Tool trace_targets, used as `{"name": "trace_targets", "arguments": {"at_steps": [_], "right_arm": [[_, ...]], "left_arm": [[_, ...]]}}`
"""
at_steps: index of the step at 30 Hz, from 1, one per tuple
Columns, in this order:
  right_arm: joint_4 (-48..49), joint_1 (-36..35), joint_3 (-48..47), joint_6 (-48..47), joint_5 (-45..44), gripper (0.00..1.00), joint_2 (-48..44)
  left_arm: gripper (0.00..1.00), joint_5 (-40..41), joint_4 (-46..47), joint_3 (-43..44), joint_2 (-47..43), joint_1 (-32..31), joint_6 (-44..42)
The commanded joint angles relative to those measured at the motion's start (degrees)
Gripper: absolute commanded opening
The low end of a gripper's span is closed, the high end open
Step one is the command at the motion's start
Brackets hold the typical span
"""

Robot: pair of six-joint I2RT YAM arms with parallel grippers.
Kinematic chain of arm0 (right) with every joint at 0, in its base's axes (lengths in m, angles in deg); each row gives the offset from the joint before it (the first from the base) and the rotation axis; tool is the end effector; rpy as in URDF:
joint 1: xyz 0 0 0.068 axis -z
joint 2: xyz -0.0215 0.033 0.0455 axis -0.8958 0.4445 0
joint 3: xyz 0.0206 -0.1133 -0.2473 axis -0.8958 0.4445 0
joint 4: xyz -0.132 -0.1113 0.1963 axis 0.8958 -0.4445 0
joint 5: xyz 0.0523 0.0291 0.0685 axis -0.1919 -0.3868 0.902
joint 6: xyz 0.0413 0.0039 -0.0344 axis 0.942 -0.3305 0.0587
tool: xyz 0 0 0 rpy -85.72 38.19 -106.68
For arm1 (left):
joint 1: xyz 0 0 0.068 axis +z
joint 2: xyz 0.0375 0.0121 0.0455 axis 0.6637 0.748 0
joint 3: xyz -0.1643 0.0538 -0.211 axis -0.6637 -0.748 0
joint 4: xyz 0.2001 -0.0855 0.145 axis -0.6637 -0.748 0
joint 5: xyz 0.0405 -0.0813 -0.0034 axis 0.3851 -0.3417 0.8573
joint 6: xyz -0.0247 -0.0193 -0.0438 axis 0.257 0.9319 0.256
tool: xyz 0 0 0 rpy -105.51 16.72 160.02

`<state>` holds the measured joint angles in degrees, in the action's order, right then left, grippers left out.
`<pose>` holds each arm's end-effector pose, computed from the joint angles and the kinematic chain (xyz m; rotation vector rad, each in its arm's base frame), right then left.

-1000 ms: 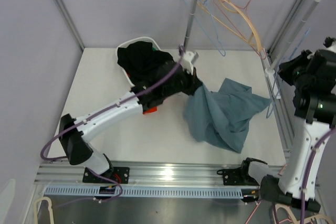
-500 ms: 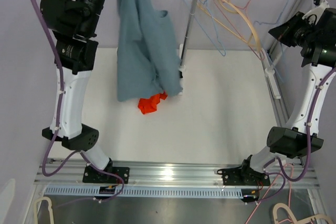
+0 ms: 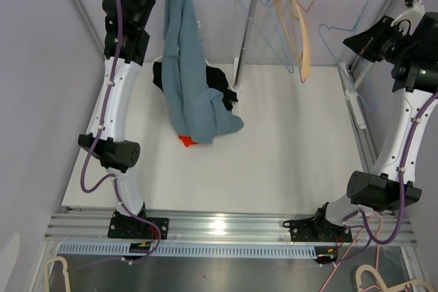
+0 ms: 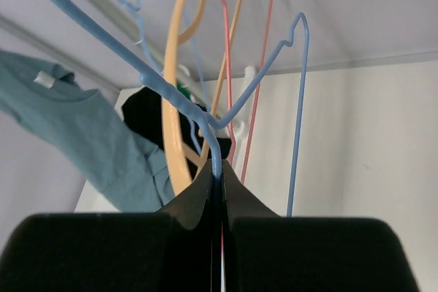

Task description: Remove the t-shirt from the hanger

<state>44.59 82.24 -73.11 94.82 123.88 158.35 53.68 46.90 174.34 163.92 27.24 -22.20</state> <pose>0.2864 -0.0716 0.5254 0.0602 1.8121 0.6522 0.3756 -0.1001 0.5886 0.0181 1.1366 -0.6441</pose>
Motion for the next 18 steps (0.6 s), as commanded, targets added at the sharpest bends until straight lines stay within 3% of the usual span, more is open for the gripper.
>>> {"name": "trace_targets", "arguments": {"at_steps": [1, 4, 10, 15, 18], "right_arm": [[2.59, 0.79, -2.31, 1.26, -7.94, 0.00, -0.14], [6.99, 0.70, -3.71, 3.11, -5.05, 0.00, 2.58], [6.29, 0.70, -17.94, 7.77, 1.01, 0.00, 16.11], [15.07, 0.70, -19.80, 18.13, 6.98, 0.00, 23.06], [20.61, 0.70, -24.18, 24.53, 10.58, 0.00, 28.85]], "left_arm": [[0.01, 0.87, 10.76, 2.43, -2.92, 0.11, -1.77], [0.01, 2.37, 14.02, 7.42, -0.03, 0.46, -3.88], [0.01, 4.39, 21.04, 4.73, 1.38, 2.66, -4.32], [0.01, 8.07, 25.18, 3.33, 5.95, 4.50, -8.90], [0.01, 9.31, 23.35, 2.09, 10.78, 6.96, -6.18]]}}
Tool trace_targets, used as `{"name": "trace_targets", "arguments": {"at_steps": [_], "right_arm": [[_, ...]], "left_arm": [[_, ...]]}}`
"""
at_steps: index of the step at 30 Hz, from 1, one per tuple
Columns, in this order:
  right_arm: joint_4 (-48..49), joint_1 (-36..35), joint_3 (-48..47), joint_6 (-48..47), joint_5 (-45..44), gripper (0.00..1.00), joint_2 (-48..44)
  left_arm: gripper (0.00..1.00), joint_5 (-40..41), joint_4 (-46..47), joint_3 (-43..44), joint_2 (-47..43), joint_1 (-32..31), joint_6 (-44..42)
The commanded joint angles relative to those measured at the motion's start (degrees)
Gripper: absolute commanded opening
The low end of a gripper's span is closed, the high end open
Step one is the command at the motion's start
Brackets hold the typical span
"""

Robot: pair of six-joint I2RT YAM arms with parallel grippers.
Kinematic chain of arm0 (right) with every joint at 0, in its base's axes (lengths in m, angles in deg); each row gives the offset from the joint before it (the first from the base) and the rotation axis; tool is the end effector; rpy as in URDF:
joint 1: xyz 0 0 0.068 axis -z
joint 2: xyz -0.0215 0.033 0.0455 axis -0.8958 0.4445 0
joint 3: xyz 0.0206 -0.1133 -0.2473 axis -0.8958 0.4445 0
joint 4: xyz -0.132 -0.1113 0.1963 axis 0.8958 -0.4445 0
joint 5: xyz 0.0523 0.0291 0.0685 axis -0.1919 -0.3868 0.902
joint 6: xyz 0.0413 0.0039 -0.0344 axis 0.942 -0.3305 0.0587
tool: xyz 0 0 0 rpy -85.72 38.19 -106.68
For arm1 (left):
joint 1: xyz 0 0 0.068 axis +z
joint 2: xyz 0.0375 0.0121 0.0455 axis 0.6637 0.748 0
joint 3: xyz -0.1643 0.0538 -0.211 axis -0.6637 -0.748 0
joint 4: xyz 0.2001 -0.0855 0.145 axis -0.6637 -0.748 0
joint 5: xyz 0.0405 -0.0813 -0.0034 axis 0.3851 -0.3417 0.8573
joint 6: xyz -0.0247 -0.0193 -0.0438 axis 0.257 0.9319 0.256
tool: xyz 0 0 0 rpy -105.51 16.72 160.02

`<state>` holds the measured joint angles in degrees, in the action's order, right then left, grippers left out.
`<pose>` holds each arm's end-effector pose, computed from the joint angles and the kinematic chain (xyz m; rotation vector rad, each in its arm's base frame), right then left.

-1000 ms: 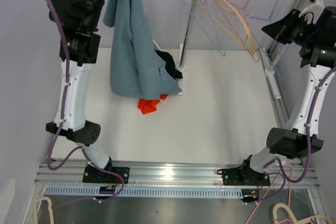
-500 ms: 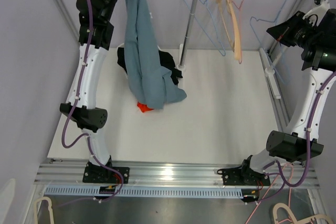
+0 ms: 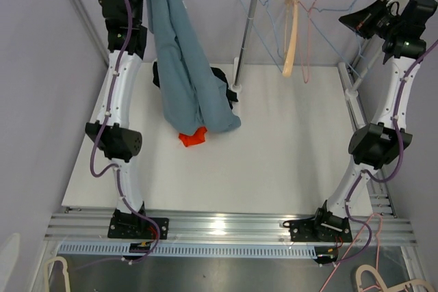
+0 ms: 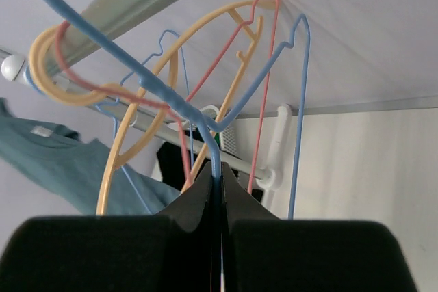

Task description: Remove the t-shirt from the hanger

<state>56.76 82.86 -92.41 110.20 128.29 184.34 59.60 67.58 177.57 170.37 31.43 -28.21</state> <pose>0.4141 -0.1175 0.4884 0.1964 1.7540 0.8709 0.4004 -0.0720 0.5936 -0.0387 0.8130 -0.4510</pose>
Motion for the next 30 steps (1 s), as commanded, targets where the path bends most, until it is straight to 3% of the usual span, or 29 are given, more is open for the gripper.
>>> {"name": "trace_targets", "arguments": {"at_steps": [1, 6, 17, 22, 27, 30], "right_arm": [[9.23, 0.09, -6.29, 10.74, 7.06, 0.00, 5.58], [13.38, -0.17, -8.85, 14.98, 9.00, 0.00, 8.51], [4.85, -3.42, 0.19, 1.89, 5.23, 0.00, 0.08], [0.72, -3.95, 0.47, -0.84, 3.11, 0.06, -1.51], [-1.83, -3.86, 0.55, -3.13, 0.39, 0.06, -2.57], [-2.80, -3.95, 0.55, -4.01, -0.14, 0.08, -2.83]], "left_arm": [[0.01, 4.61, -0.38, -2.11, 6.69, 3.20, 0.71], [0.01, 3.48, -9.80, -4.22, 12.07, 3.82, 3.70], [0.01, -7.85, -31.95, -10.71, 14.28, 1.37, 14.34], [0.00, -9.61, -36.63, -28.19, 5.51, 0.31, 21.09], [0.01, -2.69, -28.64, -57.35, -10.66, -3.20, 24.36], [0.00, -1.27, -28.27, -63.46, -15.08, -4.00, 26.47]]}}
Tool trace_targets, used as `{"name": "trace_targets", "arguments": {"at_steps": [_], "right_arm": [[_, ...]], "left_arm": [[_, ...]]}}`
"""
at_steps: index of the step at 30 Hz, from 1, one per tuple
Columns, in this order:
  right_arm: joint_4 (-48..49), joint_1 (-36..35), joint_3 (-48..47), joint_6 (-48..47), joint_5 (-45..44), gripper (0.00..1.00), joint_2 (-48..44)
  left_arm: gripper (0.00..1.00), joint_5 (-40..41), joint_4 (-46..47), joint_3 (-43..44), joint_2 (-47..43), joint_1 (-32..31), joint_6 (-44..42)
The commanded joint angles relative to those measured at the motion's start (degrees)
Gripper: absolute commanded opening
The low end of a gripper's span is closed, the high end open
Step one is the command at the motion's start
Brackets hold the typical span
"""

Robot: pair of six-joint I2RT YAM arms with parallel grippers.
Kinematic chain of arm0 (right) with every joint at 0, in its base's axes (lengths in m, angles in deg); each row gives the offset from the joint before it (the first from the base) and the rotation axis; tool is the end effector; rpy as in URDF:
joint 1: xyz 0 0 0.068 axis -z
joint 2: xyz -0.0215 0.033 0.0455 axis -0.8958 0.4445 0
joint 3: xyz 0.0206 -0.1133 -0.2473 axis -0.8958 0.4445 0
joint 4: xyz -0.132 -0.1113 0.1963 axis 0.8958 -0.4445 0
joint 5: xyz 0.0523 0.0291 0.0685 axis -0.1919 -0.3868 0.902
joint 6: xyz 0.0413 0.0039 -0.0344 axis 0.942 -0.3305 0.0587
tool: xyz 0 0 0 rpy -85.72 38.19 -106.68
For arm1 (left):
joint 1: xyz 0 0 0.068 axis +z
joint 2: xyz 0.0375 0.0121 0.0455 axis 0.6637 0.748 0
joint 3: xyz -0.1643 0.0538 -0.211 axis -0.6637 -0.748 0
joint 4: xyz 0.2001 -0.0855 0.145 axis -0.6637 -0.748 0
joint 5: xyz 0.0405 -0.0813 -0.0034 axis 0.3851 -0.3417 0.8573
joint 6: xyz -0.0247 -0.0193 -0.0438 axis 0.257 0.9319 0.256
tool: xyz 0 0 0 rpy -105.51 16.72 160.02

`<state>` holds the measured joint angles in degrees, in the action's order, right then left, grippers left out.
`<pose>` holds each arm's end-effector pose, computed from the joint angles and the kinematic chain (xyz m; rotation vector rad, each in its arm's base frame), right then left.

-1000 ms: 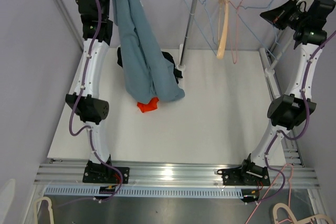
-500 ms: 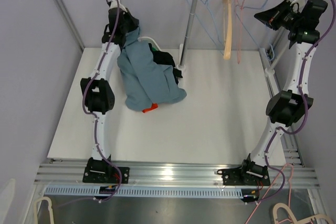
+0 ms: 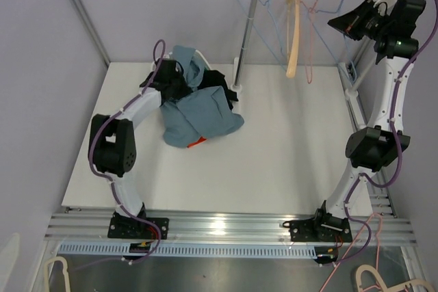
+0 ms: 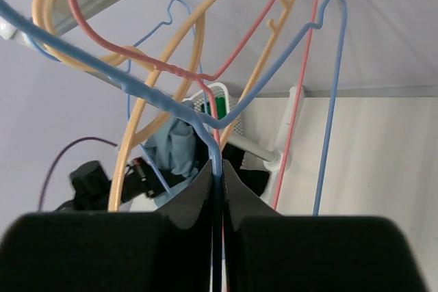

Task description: Remove the t-shirt from the hanger

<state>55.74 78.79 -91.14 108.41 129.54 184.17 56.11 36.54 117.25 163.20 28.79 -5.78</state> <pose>0.4224 -0.0875 0.4813 0.1131 1.7977 0.9303 0.4304 -0.1002 0.2429 -0.4999 2.2823 -0.5492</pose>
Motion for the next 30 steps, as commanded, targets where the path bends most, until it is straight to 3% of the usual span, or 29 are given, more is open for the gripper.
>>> {"name": "trace_targets", "arguments": {"at_steps": [1, 3, 7, 8, 11, 12, 19, 20, 22, 23, 24, 30], "right_arm": [[-2.21, 0.20, -0.63, -2.91, -2.17, 0.00, -2.83], [-3.35, 0.11, -0.10, -3.45, -3.05, 0.00, -3.53], [-3.97, -0.33, 1.75, -4.76, -4.63, 0.46, -5.38], [-4.23, -0.33, 2.01, -5.38, -5.68, 0.48, -5.82], [-4.93, -0.41, 2.10, -6.43, -7.01, 0.61, -7.14], [-5.02, -0.33, 2.01, -6.52, -7.62, 0.64, -7.75], [-6.78, 0.02, 2.19, -8.37, -10.17, 0.70, -10.91], [-7.30, 0.20, 1.84, -8.46, -10.35, 0.70, -11.27], [-8.27, 0.38, 1.57, -9.07, -11.92, 0.70, -12.49], [-9.32, 0.46, 1.40, -9.60, -12.54, 0.70, -13.02], [-10.29, 0.46, 1.14, -10.04, -13.77, 0.71, -13.64], [-12.85, -0.32, 7.43, -13.20, -24.05, 0.73, -22.68]], "left_arm": [[0.01, 2.40, 1.63, -3.14, -7.91, -1.27, 4.91], [0.01, 2.32, 0.83, -3.23, -6.51, -1.00, 4.48], [0.01, -4.78, -5.04, 5.71, 4.28, 1.02, 3.35], [0.00, -7.24, -7.15, 13.05, 6.92, 1.45, 2.90], [0.04, -8.14, -13.05, 21.86, 13.88, 1.98, 1.58], [0.11, -8.23, -13.41, 22.60, 15.11, 2.07, 1.41], [0.35, -8.85, -14.37, 28.15, 14.60, 3.57, 0.71], [0.54, -8.41, -14.29, 28.24, 13.81, 3.83, 0.44], [0.74, -6.83, -14.46, 28.50, 11.79, 4.71, -0.17], [0.91, -6.47, -14.55, 28.67, 9.60, 5.06, -0.26], [0.98, -6.64, -14.81, 29.29, 8.62, 5.32, -0.52], [0.99, -4.01, -18.94, 32.46, -1.30, 5.33, -3.42]]}}
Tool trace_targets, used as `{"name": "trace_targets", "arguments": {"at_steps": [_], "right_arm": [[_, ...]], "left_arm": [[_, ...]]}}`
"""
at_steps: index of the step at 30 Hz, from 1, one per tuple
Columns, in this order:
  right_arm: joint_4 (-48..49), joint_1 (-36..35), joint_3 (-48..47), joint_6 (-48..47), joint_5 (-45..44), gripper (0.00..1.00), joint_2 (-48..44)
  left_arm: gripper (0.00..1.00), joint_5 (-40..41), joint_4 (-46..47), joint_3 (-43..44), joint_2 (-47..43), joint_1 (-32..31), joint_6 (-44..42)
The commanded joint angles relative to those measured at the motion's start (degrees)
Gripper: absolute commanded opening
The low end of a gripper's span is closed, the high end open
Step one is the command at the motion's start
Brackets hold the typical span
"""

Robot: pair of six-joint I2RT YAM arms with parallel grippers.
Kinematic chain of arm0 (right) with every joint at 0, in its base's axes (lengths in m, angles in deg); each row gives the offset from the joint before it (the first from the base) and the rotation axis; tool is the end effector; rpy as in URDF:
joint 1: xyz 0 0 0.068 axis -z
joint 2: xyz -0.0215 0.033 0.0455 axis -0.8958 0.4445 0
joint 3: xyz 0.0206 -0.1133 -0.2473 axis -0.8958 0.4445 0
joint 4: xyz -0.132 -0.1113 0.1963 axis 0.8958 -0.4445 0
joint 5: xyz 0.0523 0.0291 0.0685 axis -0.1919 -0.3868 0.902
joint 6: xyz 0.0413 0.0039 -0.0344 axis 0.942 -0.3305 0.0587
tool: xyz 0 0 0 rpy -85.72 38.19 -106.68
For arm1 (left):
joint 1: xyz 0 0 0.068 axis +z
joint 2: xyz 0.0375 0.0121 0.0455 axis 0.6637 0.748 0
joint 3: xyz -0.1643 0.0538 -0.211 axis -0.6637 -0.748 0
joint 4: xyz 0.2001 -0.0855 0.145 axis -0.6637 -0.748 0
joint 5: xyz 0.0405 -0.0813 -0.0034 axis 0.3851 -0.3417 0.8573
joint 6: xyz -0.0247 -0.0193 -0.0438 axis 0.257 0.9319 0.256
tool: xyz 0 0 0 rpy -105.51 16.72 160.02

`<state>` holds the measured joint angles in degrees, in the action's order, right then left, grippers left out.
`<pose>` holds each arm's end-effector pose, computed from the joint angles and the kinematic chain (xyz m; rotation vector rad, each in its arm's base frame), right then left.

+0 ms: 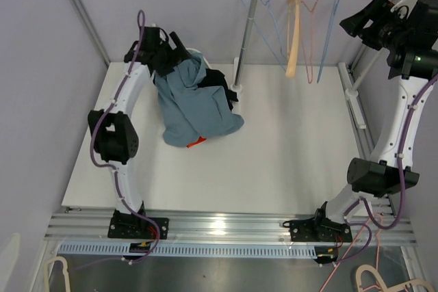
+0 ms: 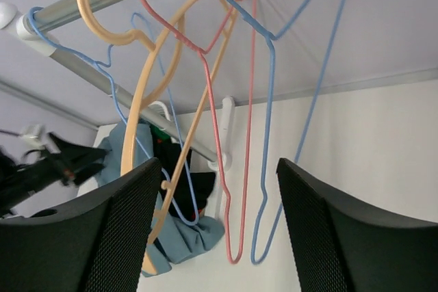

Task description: Remove the t-shirt from the hanger

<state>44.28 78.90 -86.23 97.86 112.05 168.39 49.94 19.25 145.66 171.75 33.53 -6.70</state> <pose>0.3288 -0.0715 0.5357 0.1837 1.7777 0.5327 0.4763 -0.0737 0.3177 -0.5047 2.2404 -0.6324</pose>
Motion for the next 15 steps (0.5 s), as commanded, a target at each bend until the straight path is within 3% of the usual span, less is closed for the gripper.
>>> {"name": "trace_targets", "arguments": {"at_steps": [1, 3, 6, 11, 12, 14, 15], "right_arm": [[-1.05, -0.70, 4.37, -3.00, -8.14, 0.75, -8.48], [0.36, -1.14, 10.15, -2.83, -12.45, 0.83, -13.49], [2.03, -1.31, 15.88, -2.91, -12.12, 0.97, -19.72], [9.05, -2.37, 34.24, -0.90, -9.21, 0.99, -30.71], [10.54, -2.80, 37.75, 0.07, -9.21, 0.99, -32.99], [13.18, -3.77, 47.74, 0.51, -9.04, 1.00, -39.50], [13.98, -3.95, 51.03, 0.52, -8.78, 1.00, -41.61]], "left_arm": [[0.99, 2.68, -1.92, 4.13, -11.17, 0.58, -3.47], [1.00, 4.17, -4.02, 4.48, -15.12, 0.58, -4.79], [0.99, 8.91, -8.32, 4.57, -20.30, 0.41, -5.58], [0.99, 11.56, -10.98, -2.70, -30.67, -1.34, -6.46], [0.99, 10.69, -9.06, -12.12, -33.74, -2.05, -7.16], [0.99, 8.14, -0.81, -20.87, -44.72, -4.85, -6.64], [1.00, 7.78, 3.14, -36.23, -48.93, -6.17, -6.47]]}}
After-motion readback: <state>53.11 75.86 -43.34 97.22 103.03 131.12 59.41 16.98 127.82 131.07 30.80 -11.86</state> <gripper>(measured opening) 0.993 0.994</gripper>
